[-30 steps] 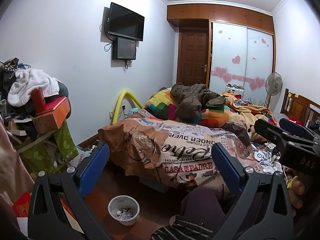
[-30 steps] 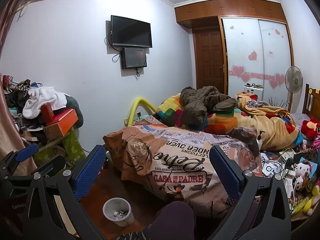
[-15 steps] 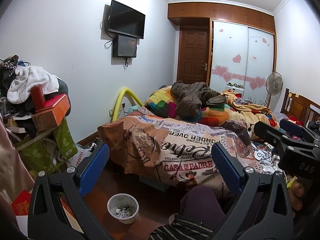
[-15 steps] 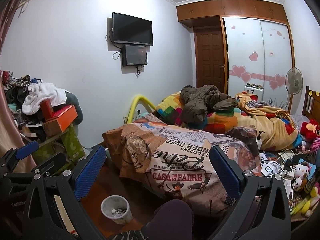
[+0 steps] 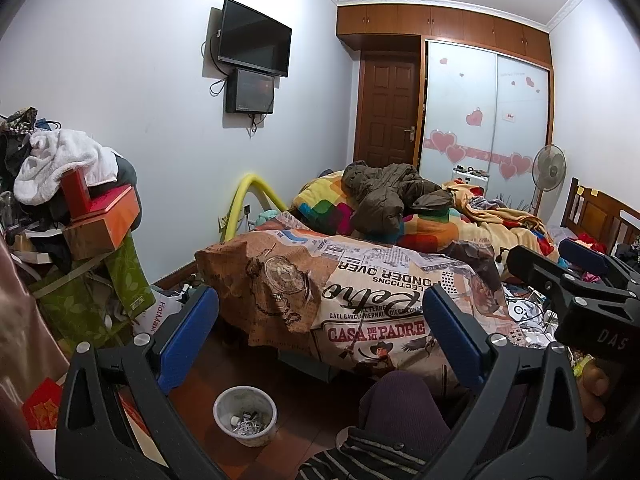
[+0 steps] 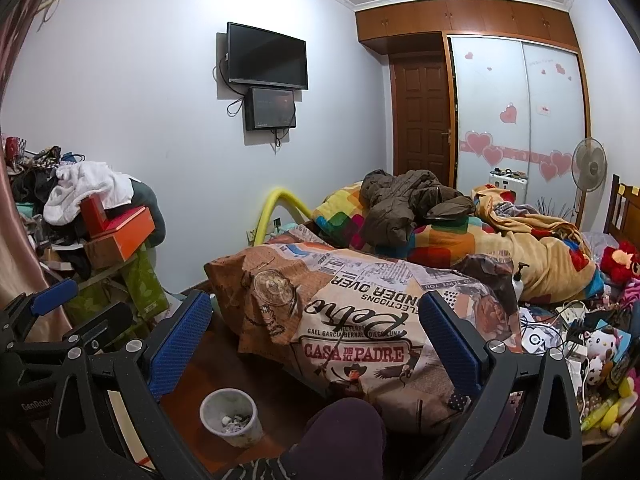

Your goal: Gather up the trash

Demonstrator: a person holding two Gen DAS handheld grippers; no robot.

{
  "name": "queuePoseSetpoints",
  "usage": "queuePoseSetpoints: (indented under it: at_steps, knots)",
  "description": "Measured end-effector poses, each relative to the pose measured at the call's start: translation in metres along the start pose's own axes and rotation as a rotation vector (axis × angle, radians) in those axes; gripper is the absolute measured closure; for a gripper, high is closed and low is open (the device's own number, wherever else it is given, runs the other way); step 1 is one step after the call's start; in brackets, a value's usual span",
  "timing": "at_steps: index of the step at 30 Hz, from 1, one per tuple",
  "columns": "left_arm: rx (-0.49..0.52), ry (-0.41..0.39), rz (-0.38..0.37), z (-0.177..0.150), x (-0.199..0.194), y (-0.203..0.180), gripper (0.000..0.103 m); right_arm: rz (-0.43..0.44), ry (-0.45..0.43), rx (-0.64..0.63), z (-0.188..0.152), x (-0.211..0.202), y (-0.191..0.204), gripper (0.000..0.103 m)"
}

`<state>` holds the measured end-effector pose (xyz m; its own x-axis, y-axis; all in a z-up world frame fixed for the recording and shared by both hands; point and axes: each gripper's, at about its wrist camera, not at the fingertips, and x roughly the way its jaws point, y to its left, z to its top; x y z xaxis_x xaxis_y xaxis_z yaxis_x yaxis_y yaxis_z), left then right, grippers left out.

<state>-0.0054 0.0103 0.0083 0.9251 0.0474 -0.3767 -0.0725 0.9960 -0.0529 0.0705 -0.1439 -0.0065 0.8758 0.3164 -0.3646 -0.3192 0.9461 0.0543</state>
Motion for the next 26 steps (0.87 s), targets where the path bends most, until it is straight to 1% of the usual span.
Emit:
queuePoseSetpoints:
  at_steps: [9,26]
  knots:
    - [-0.001,0.016,-0.023,0.002,0.004,-0.001,0.001,0.007,0.0,-0.008,0.001,0.001,-0.003,0.0]
    - [0.004,0.0,-0.038,0.001,0.0,-0.004,0.001,0.015,0.015,-0.011,-0.002,0.005,-0.009,0.0]
